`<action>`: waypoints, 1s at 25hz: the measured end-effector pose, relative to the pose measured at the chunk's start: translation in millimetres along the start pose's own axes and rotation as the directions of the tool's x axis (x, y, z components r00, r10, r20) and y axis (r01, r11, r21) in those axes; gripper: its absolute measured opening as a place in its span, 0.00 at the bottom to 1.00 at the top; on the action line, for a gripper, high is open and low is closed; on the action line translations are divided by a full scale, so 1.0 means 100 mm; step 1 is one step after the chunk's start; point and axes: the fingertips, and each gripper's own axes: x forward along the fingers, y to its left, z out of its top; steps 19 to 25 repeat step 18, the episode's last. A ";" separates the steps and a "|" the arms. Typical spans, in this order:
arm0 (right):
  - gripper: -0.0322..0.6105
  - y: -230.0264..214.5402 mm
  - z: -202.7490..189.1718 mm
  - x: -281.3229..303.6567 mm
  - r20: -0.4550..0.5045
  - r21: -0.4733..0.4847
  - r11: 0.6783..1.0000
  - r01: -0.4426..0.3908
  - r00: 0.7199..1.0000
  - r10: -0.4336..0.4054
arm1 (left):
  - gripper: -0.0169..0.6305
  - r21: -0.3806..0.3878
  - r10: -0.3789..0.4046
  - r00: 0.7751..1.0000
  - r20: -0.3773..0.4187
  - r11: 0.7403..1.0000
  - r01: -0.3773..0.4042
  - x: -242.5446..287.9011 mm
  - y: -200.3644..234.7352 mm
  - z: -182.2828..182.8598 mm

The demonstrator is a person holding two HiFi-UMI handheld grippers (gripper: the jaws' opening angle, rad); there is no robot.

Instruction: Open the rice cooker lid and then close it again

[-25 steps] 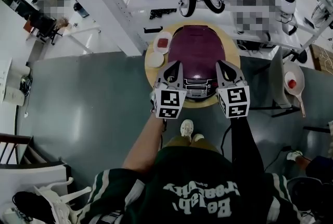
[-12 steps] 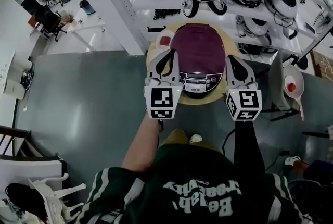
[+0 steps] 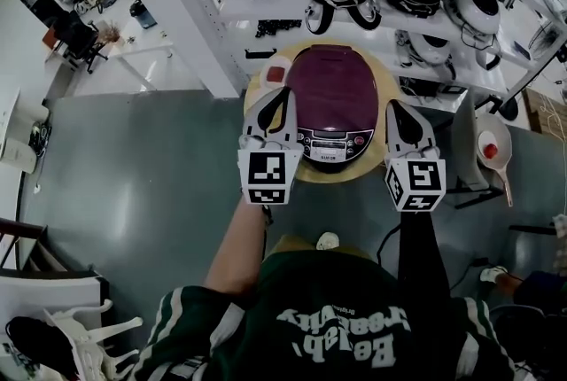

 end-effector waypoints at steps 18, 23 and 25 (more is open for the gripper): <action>0.05 0.03 -0.01 -0.05 0.006 0.003 1.000 -0.007 1.000 0.007 | 0.02 0.009 -0.013 1.000 -0.020 1.000 0.013 0.01 -0.06 -0.12; 0.05 0.03 -0.01 -0.05 0.006 0.003 1.000 -0.007 1.000 0.007 | 0.02 0.009 -0.013 1.000 -0.020 1.000 0.013 0.01 -0.06 -0.12; 0.05 0.03 -0.01 -0.05 0.006 0.003 1.000 -0.007 1.000 0.007 | 0.02 0.009 -0.013 1.000 -0.020 1.000 0.013 0.01 -0.06 -0.12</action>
